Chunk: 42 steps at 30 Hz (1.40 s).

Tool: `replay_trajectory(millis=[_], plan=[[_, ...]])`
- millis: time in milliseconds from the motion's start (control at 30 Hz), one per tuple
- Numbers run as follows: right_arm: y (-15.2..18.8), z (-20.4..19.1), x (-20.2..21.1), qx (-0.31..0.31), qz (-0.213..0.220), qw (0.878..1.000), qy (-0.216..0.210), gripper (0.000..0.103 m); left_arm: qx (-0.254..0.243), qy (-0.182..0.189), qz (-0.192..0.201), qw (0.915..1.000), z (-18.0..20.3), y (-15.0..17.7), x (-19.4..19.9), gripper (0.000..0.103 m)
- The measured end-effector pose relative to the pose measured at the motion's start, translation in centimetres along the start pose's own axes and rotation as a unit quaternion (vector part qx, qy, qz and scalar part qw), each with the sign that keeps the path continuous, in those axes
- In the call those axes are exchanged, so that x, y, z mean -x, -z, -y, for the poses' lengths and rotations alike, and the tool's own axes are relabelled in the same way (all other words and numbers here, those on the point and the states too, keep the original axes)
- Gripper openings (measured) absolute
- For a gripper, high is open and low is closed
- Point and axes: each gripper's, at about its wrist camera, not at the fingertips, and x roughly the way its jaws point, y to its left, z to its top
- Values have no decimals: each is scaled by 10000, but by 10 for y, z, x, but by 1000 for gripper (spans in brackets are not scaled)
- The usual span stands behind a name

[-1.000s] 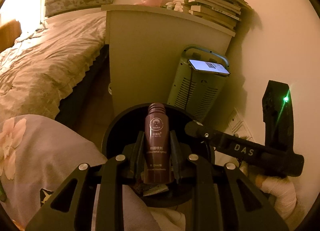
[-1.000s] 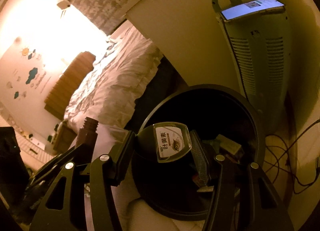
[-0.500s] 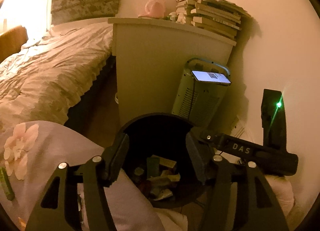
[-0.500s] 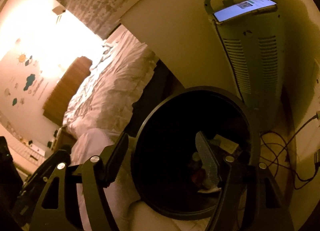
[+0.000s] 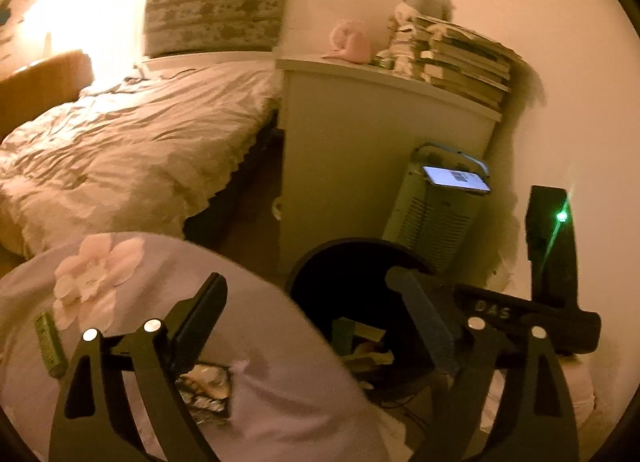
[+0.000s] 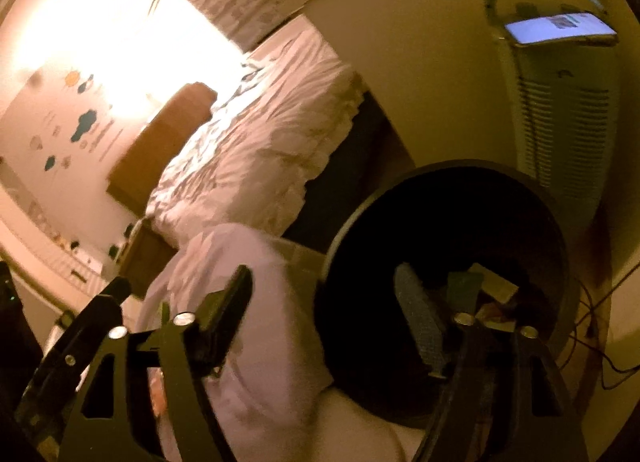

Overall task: Collect trash
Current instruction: 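Move both tools back over the table toward the remaining trash, then grasp the green Doublemint box with the left tool while the right tool grasps the white cup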

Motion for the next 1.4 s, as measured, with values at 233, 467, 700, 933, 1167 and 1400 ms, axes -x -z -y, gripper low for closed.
replay_trajectory(millis=[233,467,700,933,1167,1400], plan=[[6,-44,-22,485,-278,9983,-140,76,548,-411,-55,9976,-60,15,11,88],[11,-102,-49,1128,-535,9917,-307,76,1250,-1031,-100,9867,-141,38,29,88],[19,-160,-85,1678,-818,9811,-500,76,1791,-1498,-274,9720,-213,60,38,86],[27,-222,-129,2317,-1119,9644,-607,69,1989,-1443,-613,9674,-248,74,23,63],[38,-267,-190,2833,-1469,9465,-483,67,2193,-1327,-822,9631,-273,82,10,36],[50,-300,-255,3315,-1694,9279,-190,64,2318,-1212,-694,9627,-281,87,13,35]])
